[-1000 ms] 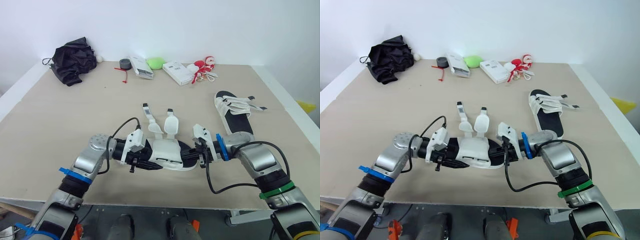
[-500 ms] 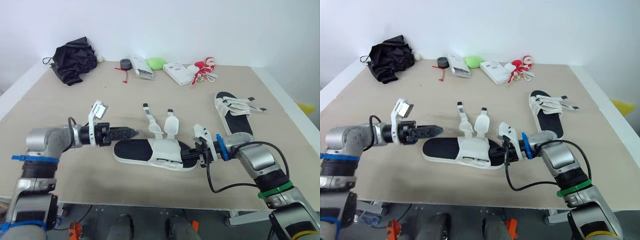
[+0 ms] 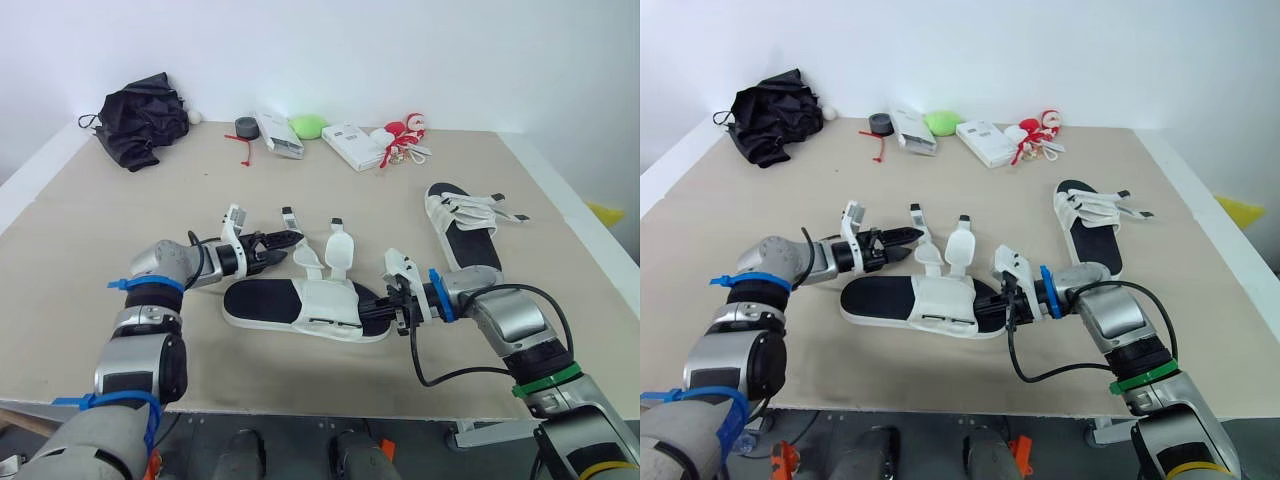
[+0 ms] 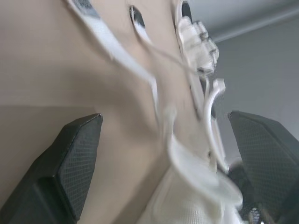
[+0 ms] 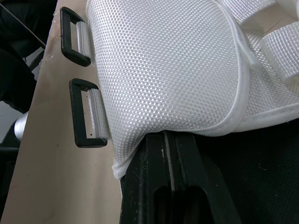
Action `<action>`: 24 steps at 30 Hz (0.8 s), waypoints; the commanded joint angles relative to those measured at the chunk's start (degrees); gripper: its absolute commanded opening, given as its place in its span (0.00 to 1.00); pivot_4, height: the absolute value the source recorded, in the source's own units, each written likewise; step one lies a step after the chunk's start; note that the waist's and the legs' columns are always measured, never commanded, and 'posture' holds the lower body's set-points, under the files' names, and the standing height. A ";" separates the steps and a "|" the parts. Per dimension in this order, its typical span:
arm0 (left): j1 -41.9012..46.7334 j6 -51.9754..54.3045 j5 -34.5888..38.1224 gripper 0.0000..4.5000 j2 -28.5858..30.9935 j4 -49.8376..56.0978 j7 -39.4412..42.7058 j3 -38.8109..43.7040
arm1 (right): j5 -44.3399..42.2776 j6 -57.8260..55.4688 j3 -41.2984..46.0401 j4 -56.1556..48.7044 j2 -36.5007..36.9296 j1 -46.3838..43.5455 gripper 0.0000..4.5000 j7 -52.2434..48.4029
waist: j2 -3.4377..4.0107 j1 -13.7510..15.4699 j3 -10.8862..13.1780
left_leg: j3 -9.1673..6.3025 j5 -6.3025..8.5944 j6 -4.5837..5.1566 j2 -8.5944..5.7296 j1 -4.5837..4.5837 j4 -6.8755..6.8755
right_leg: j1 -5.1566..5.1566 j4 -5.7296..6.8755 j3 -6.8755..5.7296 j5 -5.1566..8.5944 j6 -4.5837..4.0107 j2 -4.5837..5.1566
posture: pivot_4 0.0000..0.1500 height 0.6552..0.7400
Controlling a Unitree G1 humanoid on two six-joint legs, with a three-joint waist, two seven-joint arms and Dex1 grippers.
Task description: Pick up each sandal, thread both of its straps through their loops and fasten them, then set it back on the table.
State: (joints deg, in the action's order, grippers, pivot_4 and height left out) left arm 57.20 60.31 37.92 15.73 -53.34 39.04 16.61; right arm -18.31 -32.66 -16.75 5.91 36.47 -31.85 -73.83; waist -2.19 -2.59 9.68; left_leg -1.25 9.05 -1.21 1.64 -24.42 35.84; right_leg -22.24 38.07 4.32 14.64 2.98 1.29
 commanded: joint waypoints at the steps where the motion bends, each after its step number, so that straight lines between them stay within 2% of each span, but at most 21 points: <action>1: 5.05 -4.28 -0.43 0.99 -2.66 -7.31 -4.22 3.57 | 3.03 -1.83 -2.51 2.89 -0.30 1.82 0.00 1.95 | 0.00 -0.02 0.00 | 0.00 0.00 0.00 0.00 0.00 -0.02 | 0.00 0.00 0.00 0.00 0.00 0.00 | 1.00 0.98; 6: 7.54 -12.26 -1.74 0.99 -4.63 -14.05 -10.36 6.24 | 2.98 -2.02 -2.36 2.57 -0.49 1.91 0.00 2.22 | -0.05 -0.17 -0.02 | 0.00 -0.01 -0.02 -0.01 0.03 -0.13 | -0.04 0.00 0.00 -0.04 0.07 0.00 | 1.00 0.98; 14: 9.49 -19.17 -1.82 0.99 -5.69 -18.00 -16.15 10.17 | 2.82 -2.38 -2.19 1.99 -0.57 2.37 0.00 2.68 | -0.12 -0.20 -0.08 | -0.02 -0.01 -0.16 -0.03 0.17 -0.26 | 0.00 0.00 -0.01 -0.08 0.08 -0.01 | 1.00 0.98; 15: 9.55 -19.70 -1.98 0.88 -5.67 -18.22 -16.58 10.37 | 2.79 -2.42 -2.18 1.97 -0.60 2.35 0.00 2.76 | -0.13 -0.20 -0.09 | -0.01 0.00 -0.19 -0.03 0.19 -0.26 | 0.00 0.00 -0.01 -0.09 0.07 0.00 | 1.00 0.98; 16: 9.59 -20.03 -2.12 0.87 -5.66 -18.36 -16.79 10.51 | 2.76 -2.46 -2.17 1.95 -0.61 2.36 0.00 2.82 | -0.16 -0.22 -0.11 | -0.01 0.00 -0.20 -0.03 0.20 -0.26 | 0.00 0.00 -0.01 -0.09 0.06 0.01 | 1.00 0.98; 17: 9.60 -20.38 -2.53 0.76 -5.68 -18.39 -16.54 10.41 | 2.74 -2.44 -2.14 1.93 -0.61 2.39 0.00 2.88 | -0.15 -0.23 -0.11 | -0.02 0.01 -0.21 -0.03 0.22 -0.26 | -0.01 0.00 -0.01 -0.10 0.05 0.00 | 1.00 0.98; 19: 9.43 -21.42 -4.61 0.65 -5.81 -18.06 -15.25 8.71 | 2.79 -2.36 -2.10 2.05 -0.61 2.42 0.00 2.92 | -0.16 -0.24 -0.10 | -0.02 0.01 -0.22 -0.03 0.22 -0.28 | -0.03 0.00 -0.01 -0.11 0.05 0.00 | 1.00 0.98; 20: 9.31 -21.82 -5.50 0.54 -5.92 -17.87 -14.89 7.92 | 2.83 -2.33 -2.09 2.10 -0.61 2.41 0.00 2.88 | -0.16 -0.26 -0.10 | -0.01 0.01 -0.22 -0.03 0.22 -0.28 | -0.03 0.00 -0.01 -0.11 0.05 0.00 | 1.00 0.98; 21: 9.29 -21.84 -5.96 0.54 -6.05 -17.57 -14.48 7.55 | 2.85 -2.34 -2.09 2.08 -0.62 2.42 0.00 2.86 | -0.16 -0.26 -0.10 | 0.00 0.01 -0.23 -0.03 0.22 -0.31 | -0.04 0.00 -0.01 -0.11 0.05 0.00 | 1.00 0.98; 23: 9.43 -21.40 -5.99 0.38 -6.28 -17.14 -13.96 7.73 | 2.94 -2.24 -2.11 2.19 -0.61 2.42 0.00 2.79 | -0.17 -0.26 -0.10 | 0.00 0.01 -0.24 -0.03 0.22 -0.33 | -0.05 0.00 -0.01 -0.11 0.05 0.00 | 1.00 0.98; 24: 9.52 -21.23 -6.17 0.22 -6.34 -16.93 -13.56 7.76 | 2.95 -2.23 -2.13 2.16 -0.60 2.45 0.00 2.76 | -0.18 -0.26 -0.09 | 0.00 0.01 -0.26 -0.03 0.21 -0.35 | -0.07 -0.01 -0.01 -0.11 0.05 0.00 | 1.00 0.98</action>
State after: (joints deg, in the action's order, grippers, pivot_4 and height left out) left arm 66.15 38.88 31.98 9.60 -71.30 24.28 24.46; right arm -18.31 -33.24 -16.47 5.23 35.58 -31.41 -72.75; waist -2.37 -2.85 9.59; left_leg -1.26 9.06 -1.47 1.61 -24.21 35.49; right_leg -22.32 38.06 4.31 14.54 3.03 1.29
